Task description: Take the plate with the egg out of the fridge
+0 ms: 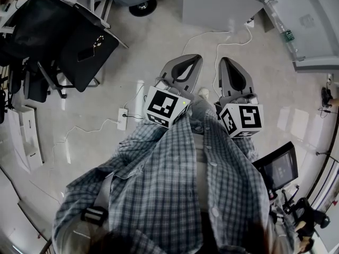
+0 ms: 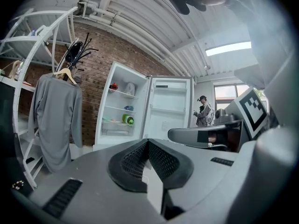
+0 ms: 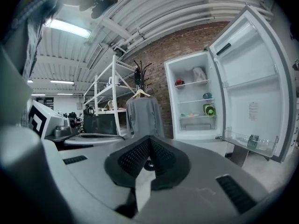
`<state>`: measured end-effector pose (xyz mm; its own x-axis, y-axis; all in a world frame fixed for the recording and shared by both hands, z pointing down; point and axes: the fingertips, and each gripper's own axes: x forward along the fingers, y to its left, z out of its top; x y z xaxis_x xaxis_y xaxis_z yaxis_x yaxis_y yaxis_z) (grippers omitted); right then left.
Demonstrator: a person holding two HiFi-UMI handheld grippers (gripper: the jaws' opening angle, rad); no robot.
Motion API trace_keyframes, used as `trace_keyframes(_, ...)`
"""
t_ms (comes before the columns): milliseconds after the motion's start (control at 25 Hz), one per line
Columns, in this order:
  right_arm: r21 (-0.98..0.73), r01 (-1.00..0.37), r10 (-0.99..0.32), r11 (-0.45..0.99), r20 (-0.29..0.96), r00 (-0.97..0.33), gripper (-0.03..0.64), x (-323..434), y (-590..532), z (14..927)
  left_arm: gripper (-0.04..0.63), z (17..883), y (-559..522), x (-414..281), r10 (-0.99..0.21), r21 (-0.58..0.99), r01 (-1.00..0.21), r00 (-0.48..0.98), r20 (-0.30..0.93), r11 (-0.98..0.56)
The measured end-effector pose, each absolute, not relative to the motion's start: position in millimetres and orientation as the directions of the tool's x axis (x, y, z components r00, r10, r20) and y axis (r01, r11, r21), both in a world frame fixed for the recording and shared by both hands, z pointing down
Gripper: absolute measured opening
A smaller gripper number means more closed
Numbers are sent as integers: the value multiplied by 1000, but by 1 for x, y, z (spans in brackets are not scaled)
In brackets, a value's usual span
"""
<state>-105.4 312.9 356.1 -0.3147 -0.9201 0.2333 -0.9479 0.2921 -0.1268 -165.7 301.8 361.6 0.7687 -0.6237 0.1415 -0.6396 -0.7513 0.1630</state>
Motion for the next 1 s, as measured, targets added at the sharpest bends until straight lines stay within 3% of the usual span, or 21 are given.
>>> trace_keyframes(1000,-158,-932,-915,325,197,-352,5,-61,260,363,6,366,250,-131,-664,136,-681,732,152,-719)
